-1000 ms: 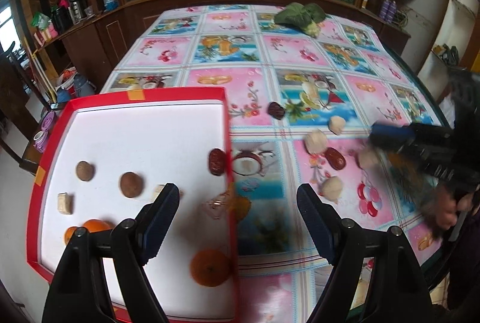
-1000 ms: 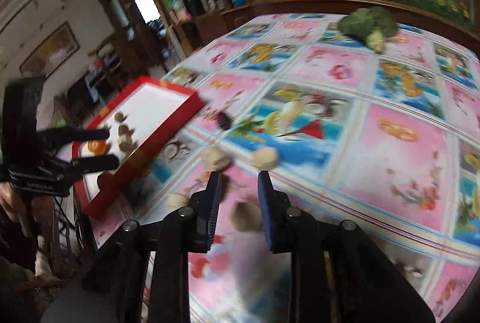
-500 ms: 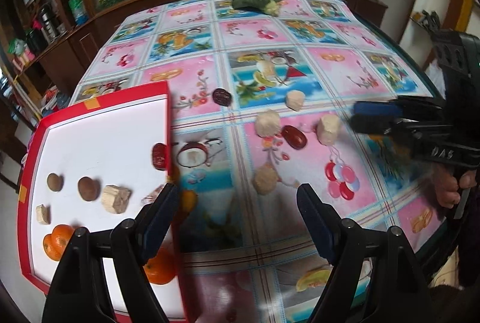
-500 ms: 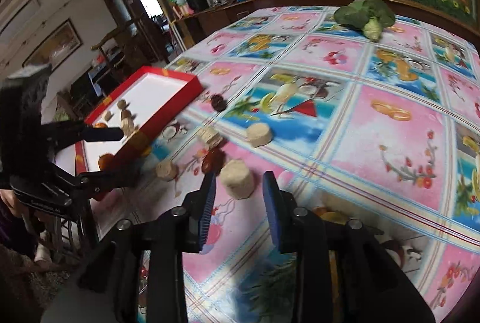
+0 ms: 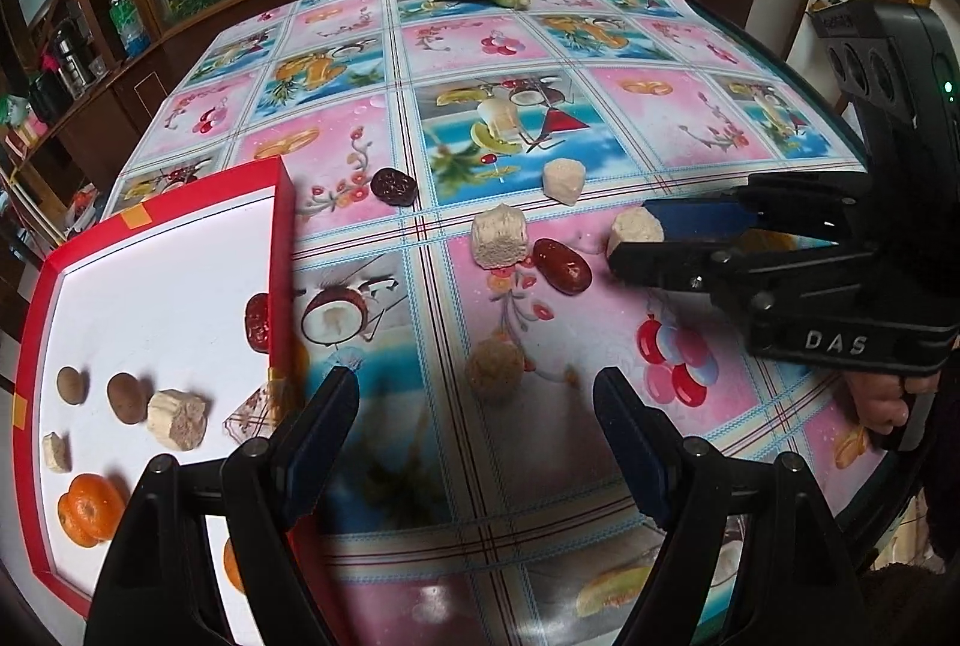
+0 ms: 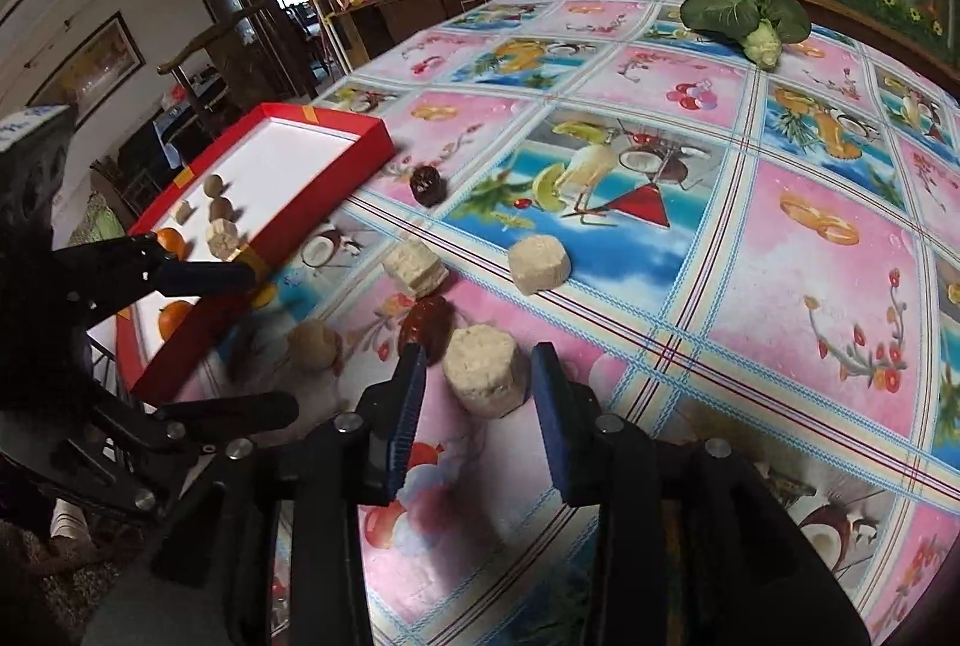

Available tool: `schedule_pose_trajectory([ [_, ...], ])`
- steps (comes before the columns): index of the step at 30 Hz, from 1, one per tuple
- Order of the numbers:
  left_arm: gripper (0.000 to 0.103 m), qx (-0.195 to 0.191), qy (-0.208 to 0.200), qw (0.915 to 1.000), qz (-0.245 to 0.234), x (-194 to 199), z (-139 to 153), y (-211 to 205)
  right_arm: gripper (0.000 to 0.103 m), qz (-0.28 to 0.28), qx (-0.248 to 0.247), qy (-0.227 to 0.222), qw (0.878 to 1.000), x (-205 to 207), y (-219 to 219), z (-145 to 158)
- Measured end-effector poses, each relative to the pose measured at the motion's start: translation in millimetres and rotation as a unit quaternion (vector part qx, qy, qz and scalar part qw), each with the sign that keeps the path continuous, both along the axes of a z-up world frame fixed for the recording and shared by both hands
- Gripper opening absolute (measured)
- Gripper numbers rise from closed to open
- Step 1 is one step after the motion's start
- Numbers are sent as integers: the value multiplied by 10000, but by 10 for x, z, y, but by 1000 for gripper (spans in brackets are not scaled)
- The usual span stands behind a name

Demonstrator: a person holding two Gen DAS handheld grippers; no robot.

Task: Organize fruits
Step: 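Grasp a pale cube with the right tool while the left tool grasps a brown kiwi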

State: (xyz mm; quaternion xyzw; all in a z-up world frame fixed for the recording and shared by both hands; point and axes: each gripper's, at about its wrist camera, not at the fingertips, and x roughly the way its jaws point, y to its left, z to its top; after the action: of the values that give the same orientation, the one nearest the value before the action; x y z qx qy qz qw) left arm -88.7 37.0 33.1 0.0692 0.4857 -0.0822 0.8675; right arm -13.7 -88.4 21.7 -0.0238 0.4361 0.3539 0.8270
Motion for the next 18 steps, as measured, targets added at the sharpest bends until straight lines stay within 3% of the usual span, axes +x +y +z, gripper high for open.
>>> schedule_pose_trajectory([
  [4,80,-13,33,10000,-2,28,-48,-2,39,-21,-12,-9,10000,6,-7,-19],
  [18,53,-198,140,9996,-174,51,-153,16,36,-110,-68,-55,9999,3,-22,-29],
])
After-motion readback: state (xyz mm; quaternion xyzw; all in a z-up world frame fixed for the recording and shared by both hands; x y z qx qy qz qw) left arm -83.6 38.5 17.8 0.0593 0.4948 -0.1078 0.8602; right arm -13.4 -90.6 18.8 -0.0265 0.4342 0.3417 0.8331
